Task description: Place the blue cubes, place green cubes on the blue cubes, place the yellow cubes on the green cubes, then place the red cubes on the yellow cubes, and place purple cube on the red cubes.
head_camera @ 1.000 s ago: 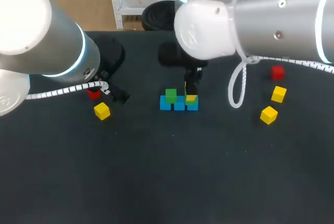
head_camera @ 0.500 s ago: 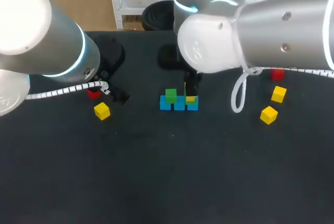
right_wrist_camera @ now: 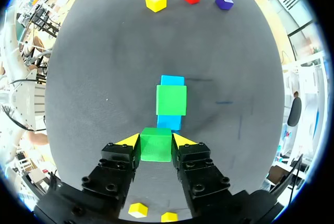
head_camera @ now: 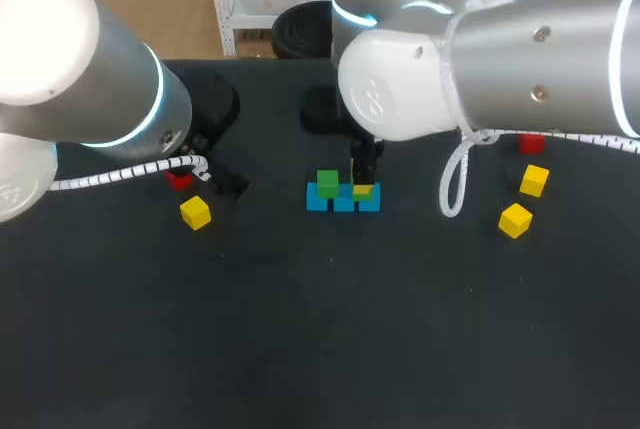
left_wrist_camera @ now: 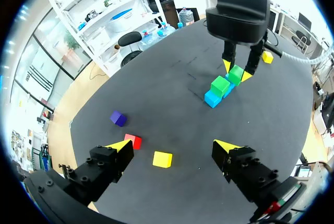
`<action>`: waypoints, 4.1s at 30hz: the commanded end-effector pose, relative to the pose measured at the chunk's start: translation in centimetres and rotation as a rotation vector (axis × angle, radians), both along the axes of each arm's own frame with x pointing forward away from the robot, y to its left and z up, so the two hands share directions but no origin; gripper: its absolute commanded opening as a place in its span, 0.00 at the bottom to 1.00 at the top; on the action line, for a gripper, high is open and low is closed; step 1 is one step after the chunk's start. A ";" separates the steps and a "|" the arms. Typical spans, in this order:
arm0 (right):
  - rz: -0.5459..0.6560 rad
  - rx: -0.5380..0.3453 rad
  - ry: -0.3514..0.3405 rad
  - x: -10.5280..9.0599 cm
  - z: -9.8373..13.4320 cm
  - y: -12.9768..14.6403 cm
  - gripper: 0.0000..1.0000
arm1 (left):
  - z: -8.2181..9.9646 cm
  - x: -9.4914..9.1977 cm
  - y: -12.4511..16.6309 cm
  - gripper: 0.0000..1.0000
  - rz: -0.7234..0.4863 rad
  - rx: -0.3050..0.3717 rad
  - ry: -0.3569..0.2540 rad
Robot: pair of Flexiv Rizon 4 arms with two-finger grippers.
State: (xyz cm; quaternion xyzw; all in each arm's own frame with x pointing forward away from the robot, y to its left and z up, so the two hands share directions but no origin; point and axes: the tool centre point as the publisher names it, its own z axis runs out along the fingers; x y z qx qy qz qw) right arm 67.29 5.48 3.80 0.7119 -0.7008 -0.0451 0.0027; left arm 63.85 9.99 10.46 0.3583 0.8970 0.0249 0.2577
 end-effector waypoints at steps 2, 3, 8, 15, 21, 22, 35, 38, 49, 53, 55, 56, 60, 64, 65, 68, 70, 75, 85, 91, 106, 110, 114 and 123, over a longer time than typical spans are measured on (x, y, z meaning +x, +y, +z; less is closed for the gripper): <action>0.005 -0.002 0.005 0.5 0.3 0.2 0.00 | 0.0 0.0 0.1 1.00 -0.002 -0.002 0.000; 0.005 -0.003 0.007 0.5 0.3 0.2 0.00 | 0.0 0.0 0.1 1.00 -0.002 -0.002 0.000; 0.005 -0.006 0.023 0.7 0.0 0.3 0.00 | 0.0 0.0 0.1 1.00 -0.002 -0.002 0.000; -0.006 -0.007 0.039 0.6 -0.3 0.3 0.00 | 0.0 0.0 0.1 1.00 -0.002 -0.002 0.000; -0.012 -0.010 0.040 0.6 -0.3 0.2 0.00 | 0.0 0.0 0.1 1.00 -0.002 -0.002 0.000; -0.013 -0.010 0.041 0.6 -0.3 0.2 0.00 | 0.0 0.0 0.1 1.00 -0.002 -0.002 0.000; -0.030 -0.015 0.054 0.3 -0.5 -0.1 0.00 | 0.0 0.0 0.1 1.00 -0.002 -0.002 0.000; -0.035 -0.008 0.046 0.2 -0.6 -0.2 0.00 | 0.0 0.0 0.1 1.00 -0.002 -0.002 0.000; -0.041 0.011 0.021 0.1 -0.8 -0.1 0.00 | 0.0 0.0 0.1 1.00 -0.002 -0.002 0.000; -0.043 0.011 0.020 0.1 -0.8 -0.2 0.00 | 0.0 0.0 0.1 1.00 -0.002 -0.002 0.000; -0.044 0.012 0.019 0.1 -0.9 -0.2 0.00 | 0.0 0.0 0.1 1.00 -0.002 -0.002 0.000; -0.045 0.013 0.018 0.1 -0.9 -0.2 0.00 | 0.0 0.0 0.1 1.00 -0.002 -0.002 0.000; -0.046 0.014 0.015 0.1 -0.8 -0.2 0.00 | 0.0 0.0 0.1 1.00 -0.002 -0.002 0.000; -0.046 0.017 0.011 0.3 -0.8 -0.2 0.00 | 0.0 0.0 0.1 1.00 -0.002 -0.002 0.000; -0.046 0.018 0.010 0.3 -0.8 -0.2 0.00 | 0.0 0.0 0.1 1.00 -0.002 -0.002 0.000; -0.049 0.020 0.007 0.3 -0.8 -0.2 0.00 | 0.0 0.0 0.1 1.00 -0.002 -0.002 0.000; -0.050 0.021 0.008 0.3 -0.8 -0.2 0.00 | 0.0 0.0 0.1 1.00 -0.002 -0.002 0.000; -0.051 0.025 0.010 0.5 -1.0 -0.2 0.00 | 0.0 0.0 0.1 1.00 -0.002 -0.002 0.000; -0.049 0.026 0.008 0.6 -1.0 -0.1 0.00 | 0.0 0.0 0.1 1.00 -0.002 -0.002 0.000; -0.047 0.028 0.008 0.7 -1.0 -0.1 0.00 | 0.0 0.0 0.1 1.00 -0.002 -0.002 0.000; -0.046 0.028 0.010 0.9 -1.0 0.0 0.00 | 0.0 0.0 0.1 1.00 -0.002 -0.002 0.000; -0.048 0.030 0.012 1.0 -1.1 0.0 0.00 | 0.0 0.0 0.1 1.00 -0.002 -0.002 0.000; -0.048 0.031 0.012 1.0 -1.1 0.0 0.00 | 0.0 0.0 0.1 1.00 -0.002 -0.002 0.000; -0.048 0.030 0.013 1.0 -1.1 0.0 0.00 | 0.0 0.0 0.1 1.00 -0.002 -0.002 0.000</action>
